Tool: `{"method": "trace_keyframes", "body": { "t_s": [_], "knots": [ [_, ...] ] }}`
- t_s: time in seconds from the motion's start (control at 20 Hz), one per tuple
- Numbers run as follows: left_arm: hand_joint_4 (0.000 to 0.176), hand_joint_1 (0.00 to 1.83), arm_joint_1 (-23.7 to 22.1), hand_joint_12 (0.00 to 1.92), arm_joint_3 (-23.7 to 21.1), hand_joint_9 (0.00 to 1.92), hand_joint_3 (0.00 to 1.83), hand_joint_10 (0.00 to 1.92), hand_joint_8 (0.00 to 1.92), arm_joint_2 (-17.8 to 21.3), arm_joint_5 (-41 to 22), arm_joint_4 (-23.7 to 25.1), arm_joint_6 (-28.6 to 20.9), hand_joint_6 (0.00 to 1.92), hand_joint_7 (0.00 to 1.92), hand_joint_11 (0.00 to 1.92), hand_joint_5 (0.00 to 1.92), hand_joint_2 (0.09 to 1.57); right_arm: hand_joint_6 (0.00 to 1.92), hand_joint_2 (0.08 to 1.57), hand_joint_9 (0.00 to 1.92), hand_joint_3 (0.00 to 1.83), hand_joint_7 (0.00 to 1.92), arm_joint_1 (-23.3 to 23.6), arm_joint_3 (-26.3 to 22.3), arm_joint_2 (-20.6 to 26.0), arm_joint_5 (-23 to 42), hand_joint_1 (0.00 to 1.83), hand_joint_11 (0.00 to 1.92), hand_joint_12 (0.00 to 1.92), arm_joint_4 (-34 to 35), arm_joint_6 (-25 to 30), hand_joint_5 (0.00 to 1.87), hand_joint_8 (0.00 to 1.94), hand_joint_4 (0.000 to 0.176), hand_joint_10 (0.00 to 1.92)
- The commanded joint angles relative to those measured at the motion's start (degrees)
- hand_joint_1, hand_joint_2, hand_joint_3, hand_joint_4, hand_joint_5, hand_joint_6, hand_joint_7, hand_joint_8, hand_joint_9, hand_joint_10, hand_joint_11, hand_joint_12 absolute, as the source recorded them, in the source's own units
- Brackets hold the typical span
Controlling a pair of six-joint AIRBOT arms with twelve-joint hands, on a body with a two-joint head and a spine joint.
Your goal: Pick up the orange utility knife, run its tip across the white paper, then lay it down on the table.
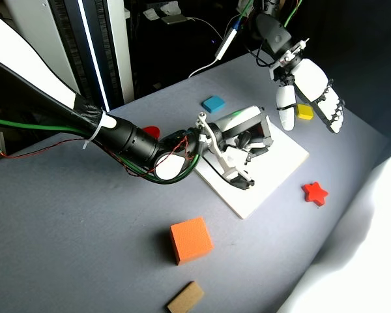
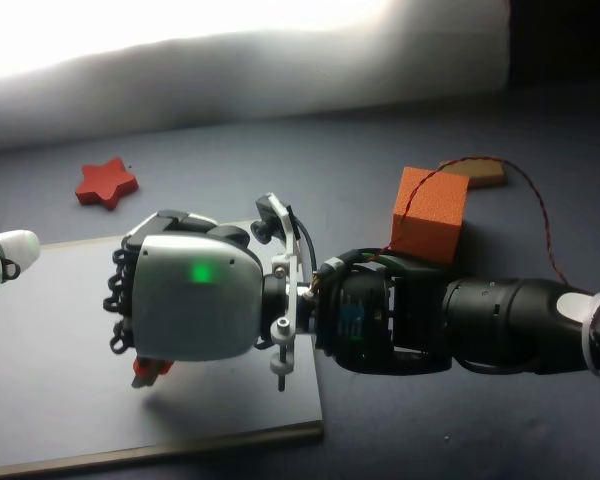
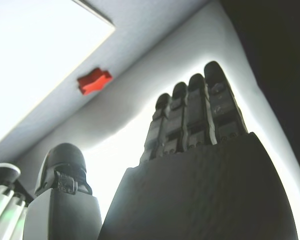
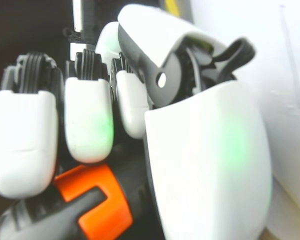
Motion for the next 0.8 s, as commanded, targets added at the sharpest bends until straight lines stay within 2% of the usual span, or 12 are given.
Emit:
{"method": "trace_keyframes", "body": {
  "t_s": [0.0,0.25,0.5,0.75],
  "knots": [
    [0.0,0.0,0.1,0.2,0.55,0.01,0.0,0.0,0.0,0.72,-5.31,2.55,0.06,0.0,0.01,0.0,0.0,1.11,1.92,0.94,1.72,0.68,1.62,-0.07,-0.03,-0.05,7.46,1.45,1.81,1.92,1.79,-0.98,1.44,1.94,0.176,1.92],
    [0.0,0.0,0.28,0.11,0.59,0.0,0.0,0.0,0.0,0.67,-5.32,2.56,0.1,0.0,0.0,0.0,0.0,1.11,1.92,1.0,1.72,0.59,1.62,-1.31,0.07,1.5,9.52,1.45,1.8,1.92,-2.15,0.5,1.43,1.94,0.176,1.92],
    [0.0,0.0,-0.04,0.18,0.54,0.01,0.0,0.0,0.0,0.62,-5.32,2.58,0.33,0.0,0.01,0.0,0.0,1.11,1.92,1.01,1.72,0.58,1.62,-2.08,0.13,2.91,11.08,1.45,1.8,1.92,-4.06,1.32,1.46,1.94,0.176,1.92],
    [0.0,0.0,-0.18,0.24,0.46,0.03,0.0,0.01,0.01,0.34,-5.33,2.58,0.48,0.0,0.02,0.0,0.0,1.11,1.92,1.01,1.71,0.58,1.61,-1.96,2.97,3.33,13.3,1.43,1.79,1.92,-7.16,3.0,1.42,1.94,0.176,1.92]
  ]
}}
